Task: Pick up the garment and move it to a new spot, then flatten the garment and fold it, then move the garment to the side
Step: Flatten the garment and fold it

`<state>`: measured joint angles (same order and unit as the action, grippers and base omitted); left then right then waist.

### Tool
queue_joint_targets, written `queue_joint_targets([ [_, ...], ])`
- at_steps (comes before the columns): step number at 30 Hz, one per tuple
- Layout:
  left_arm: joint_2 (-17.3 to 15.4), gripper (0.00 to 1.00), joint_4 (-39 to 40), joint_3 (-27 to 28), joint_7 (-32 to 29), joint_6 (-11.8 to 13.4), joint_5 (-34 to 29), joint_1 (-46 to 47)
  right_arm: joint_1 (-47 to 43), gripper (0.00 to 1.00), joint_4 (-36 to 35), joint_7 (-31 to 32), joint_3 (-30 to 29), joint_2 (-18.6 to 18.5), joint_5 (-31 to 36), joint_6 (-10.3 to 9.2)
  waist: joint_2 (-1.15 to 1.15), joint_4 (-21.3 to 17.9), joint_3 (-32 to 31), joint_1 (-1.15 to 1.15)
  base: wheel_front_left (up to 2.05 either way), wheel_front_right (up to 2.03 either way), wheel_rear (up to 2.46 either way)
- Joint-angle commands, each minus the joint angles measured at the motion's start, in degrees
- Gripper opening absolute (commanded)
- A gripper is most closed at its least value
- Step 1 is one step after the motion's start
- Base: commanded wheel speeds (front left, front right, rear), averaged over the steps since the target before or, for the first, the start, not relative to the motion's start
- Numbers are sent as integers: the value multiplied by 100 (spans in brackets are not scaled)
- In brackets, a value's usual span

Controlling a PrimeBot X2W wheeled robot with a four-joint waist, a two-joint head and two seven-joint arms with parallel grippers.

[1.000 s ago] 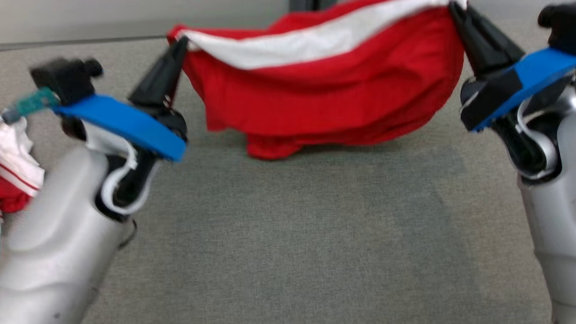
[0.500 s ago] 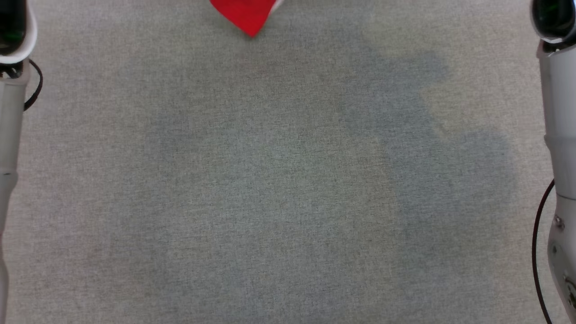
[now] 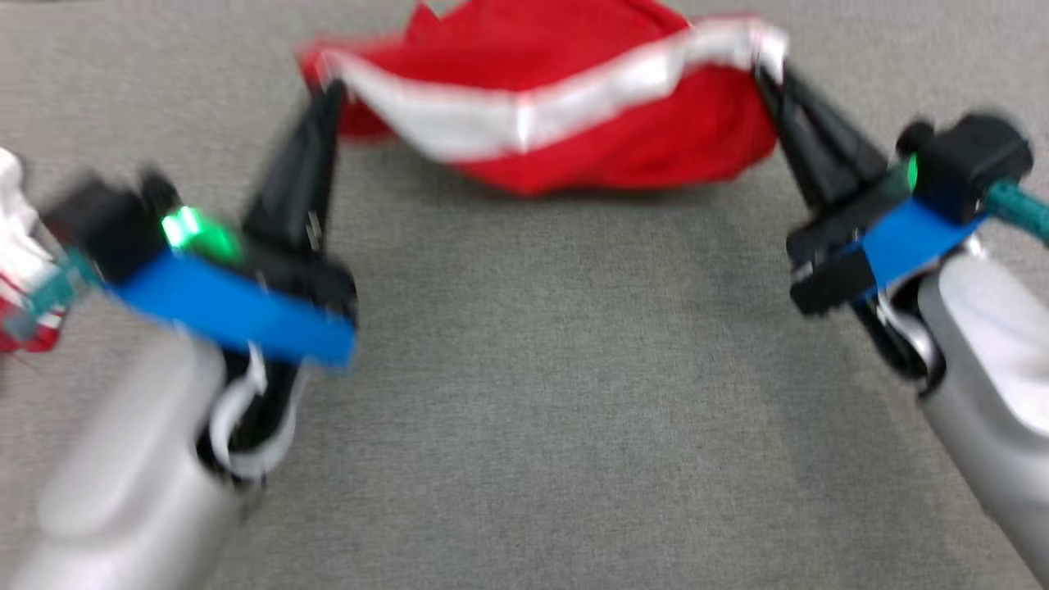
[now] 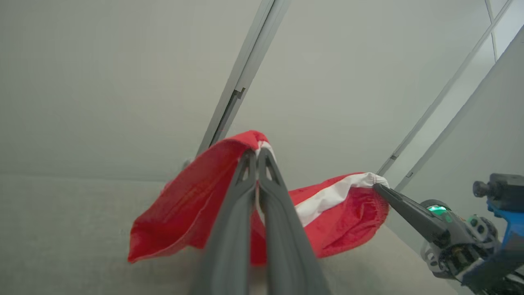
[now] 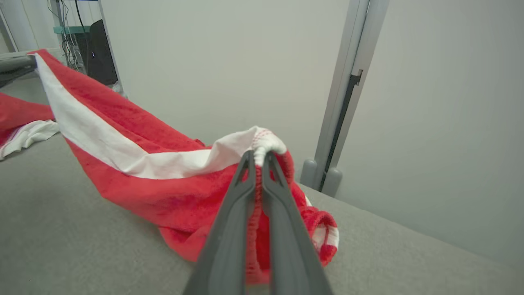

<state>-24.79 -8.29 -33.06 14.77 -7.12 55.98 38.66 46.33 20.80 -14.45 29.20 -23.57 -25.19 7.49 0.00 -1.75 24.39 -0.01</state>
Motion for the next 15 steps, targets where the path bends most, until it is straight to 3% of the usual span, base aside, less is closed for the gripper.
queue_joint_targets([
  [1,-112,0,215,-110,21,-52,175,-395,-258,0,-114,85,99,-154,-282,1,0,-6,-154,1,0,0,0],
  [7,-583,0,1265,-432,-119,-45,877,-2042,-1415,0,-893,665,386,-844,-1218,2,0,161,-771,1,0,0,0],
  [15,-1192,0,2399,-788,-709,217,1739,-3419,-3140,0,-1626,1778,-31,-1318,-2032,2,0,368,-1370,1,0,0,0],
])
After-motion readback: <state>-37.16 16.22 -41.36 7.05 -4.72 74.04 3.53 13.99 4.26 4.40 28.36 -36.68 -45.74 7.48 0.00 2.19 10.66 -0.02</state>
